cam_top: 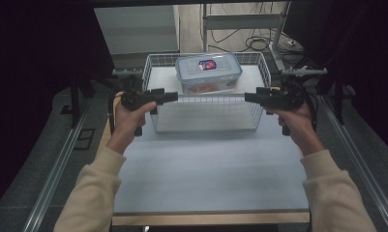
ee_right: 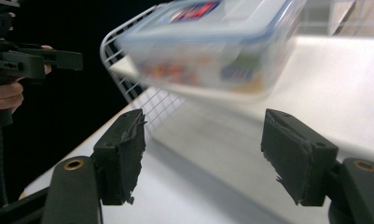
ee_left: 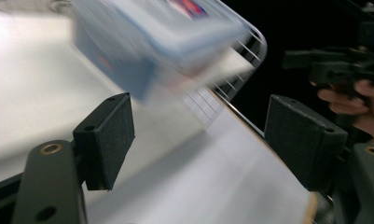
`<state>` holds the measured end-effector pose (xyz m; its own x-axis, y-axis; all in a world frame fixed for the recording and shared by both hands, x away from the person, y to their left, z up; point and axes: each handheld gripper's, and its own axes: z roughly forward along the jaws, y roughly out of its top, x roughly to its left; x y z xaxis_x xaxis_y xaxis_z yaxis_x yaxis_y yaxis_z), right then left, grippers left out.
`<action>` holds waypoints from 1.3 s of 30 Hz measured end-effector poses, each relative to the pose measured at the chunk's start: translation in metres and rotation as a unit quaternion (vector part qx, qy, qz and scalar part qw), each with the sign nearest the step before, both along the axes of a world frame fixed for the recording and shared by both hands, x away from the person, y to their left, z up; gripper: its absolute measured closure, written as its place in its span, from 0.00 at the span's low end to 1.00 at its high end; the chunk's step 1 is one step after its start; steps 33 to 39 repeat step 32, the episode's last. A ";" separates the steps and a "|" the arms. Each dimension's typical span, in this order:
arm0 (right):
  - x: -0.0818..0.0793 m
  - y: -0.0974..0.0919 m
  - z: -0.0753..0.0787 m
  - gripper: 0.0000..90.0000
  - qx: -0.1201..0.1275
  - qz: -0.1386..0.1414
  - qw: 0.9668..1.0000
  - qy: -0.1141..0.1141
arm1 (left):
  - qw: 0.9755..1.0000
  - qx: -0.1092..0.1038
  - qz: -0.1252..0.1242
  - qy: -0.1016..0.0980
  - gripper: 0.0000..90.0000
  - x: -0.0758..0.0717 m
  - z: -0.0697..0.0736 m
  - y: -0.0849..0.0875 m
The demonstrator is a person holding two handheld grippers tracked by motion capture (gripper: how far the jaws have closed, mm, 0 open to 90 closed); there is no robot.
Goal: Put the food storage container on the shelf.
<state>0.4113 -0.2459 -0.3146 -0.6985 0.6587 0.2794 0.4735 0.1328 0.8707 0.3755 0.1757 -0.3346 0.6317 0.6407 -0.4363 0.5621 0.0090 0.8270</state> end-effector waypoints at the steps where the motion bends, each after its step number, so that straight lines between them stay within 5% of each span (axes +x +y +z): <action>1: -0.008 -0.001 -0.005 0.32 -0.003 0.005 1.000 -0.006 | 1.000 0.003 -0.001 -0.002 0.26 -0.009 -0.006 0.000; 6: -0.047 -0.011 -0.035 0.30 -0.016 0.025 0.999 -0.016 | 1.000 0.015 -0.009 -0.015 0.26 -0.047 -0.039 0.001; 13: -0.085 -0.026 -0.092 0.28 -0.031 0.037 0.999 -0.005 | 0.999 0.035 -0.018 0.007 0.27 -0.083 -0.096 0.004; 17: -0.098 -0.032 -0.117 0.27 -0.030 0.037 0.999 0.007 | 0.998 0.055 -0.021 0.020 0.27 -0.093 -0.115 0.003; 24: -0.101 -0.037 -0.131 0.27 -0.041 0.031 0.999 0.012 | 0.997 0.071 -0.023 0.023 0.27 -0.095 -0.126 -0.002; 32: -0.104 -0.035 -0.141 0.16 -0.059 0.017 0.998 -0.015 | 0.997 0.062 -0.021 0.026 0.25 -0.097 -0.131 0.000; 39: -0.104 -0.035 -0.141 0.16 -0.059 0.017 0.998 -0.015 | 0.997 0.062 -0.021 0.026 0.25 -0.097 -0.131 0.000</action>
